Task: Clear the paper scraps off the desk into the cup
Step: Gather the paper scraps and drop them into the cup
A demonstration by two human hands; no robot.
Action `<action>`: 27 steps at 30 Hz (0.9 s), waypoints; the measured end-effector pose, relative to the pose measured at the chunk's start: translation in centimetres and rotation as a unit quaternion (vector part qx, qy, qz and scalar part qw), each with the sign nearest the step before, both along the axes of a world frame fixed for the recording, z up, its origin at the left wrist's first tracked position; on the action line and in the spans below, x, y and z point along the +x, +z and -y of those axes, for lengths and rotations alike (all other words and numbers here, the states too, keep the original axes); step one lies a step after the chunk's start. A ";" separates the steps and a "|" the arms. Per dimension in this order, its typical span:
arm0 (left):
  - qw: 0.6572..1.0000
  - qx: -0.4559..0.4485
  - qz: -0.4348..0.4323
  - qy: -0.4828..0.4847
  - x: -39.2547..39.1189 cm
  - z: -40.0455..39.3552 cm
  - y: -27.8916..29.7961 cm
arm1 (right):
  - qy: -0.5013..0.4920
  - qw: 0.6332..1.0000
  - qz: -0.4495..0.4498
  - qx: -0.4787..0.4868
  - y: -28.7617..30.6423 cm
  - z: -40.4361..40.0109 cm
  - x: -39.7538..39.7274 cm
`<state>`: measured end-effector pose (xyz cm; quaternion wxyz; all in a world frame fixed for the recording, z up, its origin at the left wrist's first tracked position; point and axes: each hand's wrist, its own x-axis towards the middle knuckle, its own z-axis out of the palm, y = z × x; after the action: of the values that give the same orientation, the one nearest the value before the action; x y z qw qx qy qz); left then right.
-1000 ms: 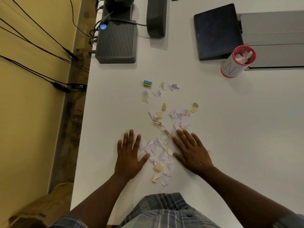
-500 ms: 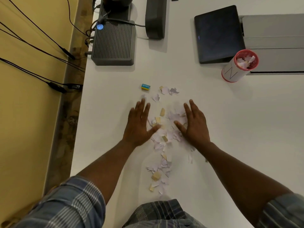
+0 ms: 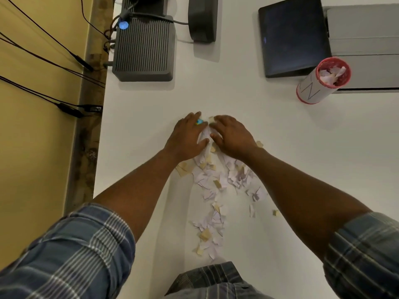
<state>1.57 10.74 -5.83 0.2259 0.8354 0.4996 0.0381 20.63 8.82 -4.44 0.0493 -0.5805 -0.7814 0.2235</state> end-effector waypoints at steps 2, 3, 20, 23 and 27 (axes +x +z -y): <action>1.000 0.012 0.015 -0.021 -0.1 2.2 0.2 | 0.010 1.000 -0.009 0.026 0.2 2.5 0.1; 0.999 0.014 0.019 -0.029 -0.2 3.5 0.2 | 0.009 0.999 -0.010 0.033 0.3 3.9 0.3; 0.984 -0.046 -0.043 0.165 -3.5 15.0 2.0 | -0.253 0.961 0.001 -0.108 1.0 13.2 3.7; 0.983 -0.081 -0.047 0.155 -1.7 13.7 2.4 | -0.177 0.976 -0.001 -0.127 1.5 12.1 2.0; 0.988 -0.087 -0.081 0.097 0.4 12.4 2.5 | -0.052 0.990 0.058 -0.121 2.2 11.6 -0.1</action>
<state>1.93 -1.66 -3.34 0.2520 0.7604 0.5964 -0.0514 20.56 -2.83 -2.26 -0.0548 -0.6336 -0.7193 0.2796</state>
